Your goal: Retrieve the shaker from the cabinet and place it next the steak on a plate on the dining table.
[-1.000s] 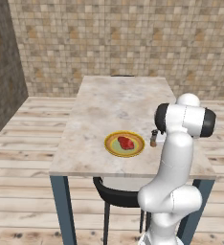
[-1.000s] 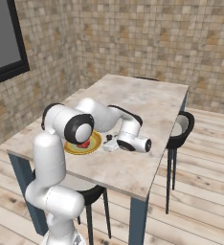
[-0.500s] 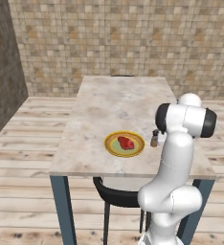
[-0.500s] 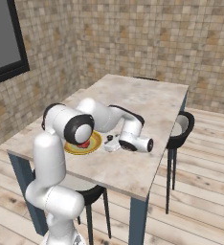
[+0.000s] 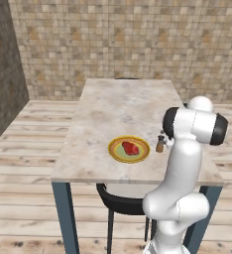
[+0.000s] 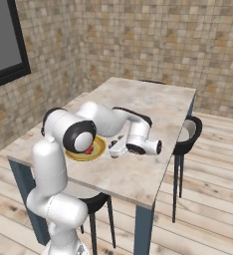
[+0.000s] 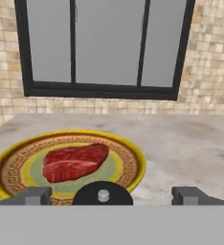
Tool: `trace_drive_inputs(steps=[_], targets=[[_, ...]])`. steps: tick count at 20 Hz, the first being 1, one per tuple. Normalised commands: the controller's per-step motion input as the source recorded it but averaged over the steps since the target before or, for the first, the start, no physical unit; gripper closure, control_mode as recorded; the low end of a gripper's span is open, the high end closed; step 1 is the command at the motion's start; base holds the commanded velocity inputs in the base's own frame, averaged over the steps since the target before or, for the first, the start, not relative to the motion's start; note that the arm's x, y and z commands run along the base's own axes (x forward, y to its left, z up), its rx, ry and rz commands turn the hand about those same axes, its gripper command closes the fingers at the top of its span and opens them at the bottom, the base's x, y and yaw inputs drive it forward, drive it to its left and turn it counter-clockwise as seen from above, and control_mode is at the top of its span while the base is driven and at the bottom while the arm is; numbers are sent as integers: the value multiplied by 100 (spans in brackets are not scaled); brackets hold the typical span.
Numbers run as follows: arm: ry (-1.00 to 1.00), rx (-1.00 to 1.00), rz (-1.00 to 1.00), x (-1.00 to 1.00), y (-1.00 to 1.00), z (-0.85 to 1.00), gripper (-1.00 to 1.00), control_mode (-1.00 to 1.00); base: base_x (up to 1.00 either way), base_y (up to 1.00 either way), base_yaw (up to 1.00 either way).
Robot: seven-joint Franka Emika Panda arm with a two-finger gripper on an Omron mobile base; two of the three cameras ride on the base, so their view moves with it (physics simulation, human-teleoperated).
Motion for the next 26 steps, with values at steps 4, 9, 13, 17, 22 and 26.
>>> trace_drive_inputs(steps=[4,9,13,17,22,26], targets=[[-16,0,12,-33,0,51,-100,-100,0,0,0],[-17,-2,9,-50,0,61,-100,-100,0,0,0],[-18,-5,9,-53,0,74,-100,-100,0,0,0],[-19,-11,9,-57,0,72,-100,-100,0,0,0],[-27,-18,4,-78,0,70,-100,-100,0,0,0],[-36,-21,0,-97,0,50,-100,-100,0,0,0]])
